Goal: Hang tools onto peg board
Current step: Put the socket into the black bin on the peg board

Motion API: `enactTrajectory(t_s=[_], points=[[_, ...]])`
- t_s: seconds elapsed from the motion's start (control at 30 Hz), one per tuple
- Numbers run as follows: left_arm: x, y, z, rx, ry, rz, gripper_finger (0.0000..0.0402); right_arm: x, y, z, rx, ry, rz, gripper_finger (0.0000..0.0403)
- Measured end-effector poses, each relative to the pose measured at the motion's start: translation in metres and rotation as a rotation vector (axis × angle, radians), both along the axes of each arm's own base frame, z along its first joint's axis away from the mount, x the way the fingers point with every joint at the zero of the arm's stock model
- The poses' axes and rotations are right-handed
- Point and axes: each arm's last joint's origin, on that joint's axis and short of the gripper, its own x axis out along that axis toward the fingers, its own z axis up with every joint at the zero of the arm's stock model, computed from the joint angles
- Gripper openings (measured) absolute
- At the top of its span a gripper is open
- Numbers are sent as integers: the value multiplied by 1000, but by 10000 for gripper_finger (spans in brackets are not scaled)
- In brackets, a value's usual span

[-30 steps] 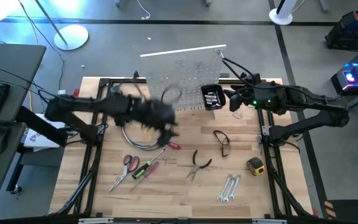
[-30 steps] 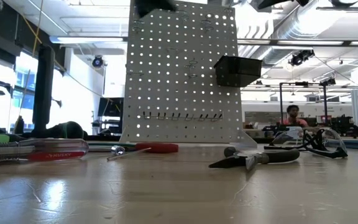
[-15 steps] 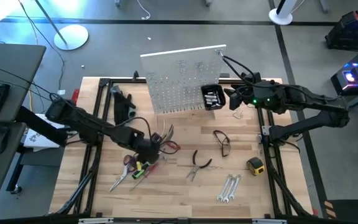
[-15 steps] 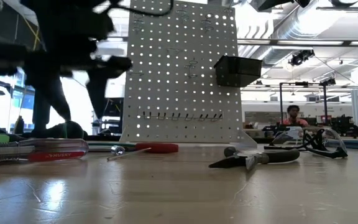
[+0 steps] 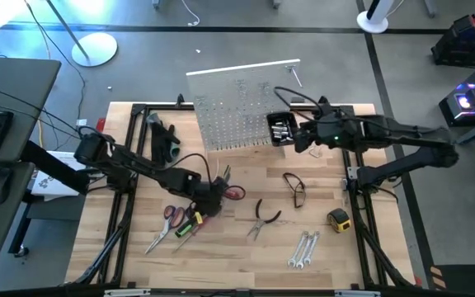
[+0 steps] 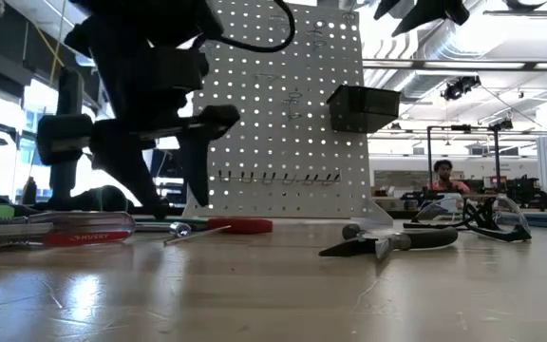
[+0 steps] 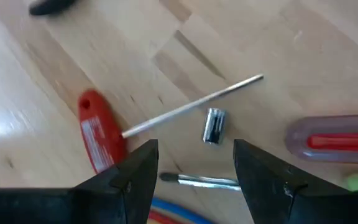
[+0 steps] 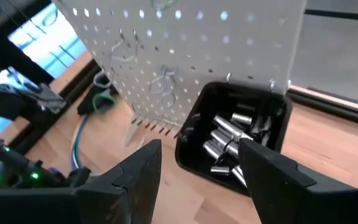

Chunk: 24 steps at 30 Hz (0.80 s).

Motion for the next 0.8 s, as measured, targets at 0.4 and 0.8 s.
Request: enactTrajectory(t_s=[0.4,0.8], points=[[8,-3,-16,-67,10,-82,200,7,0,-4,-8,19,5,208],[11,2,-30,-91,69,-78,147,7,0,-3,0,8,-6,208]])
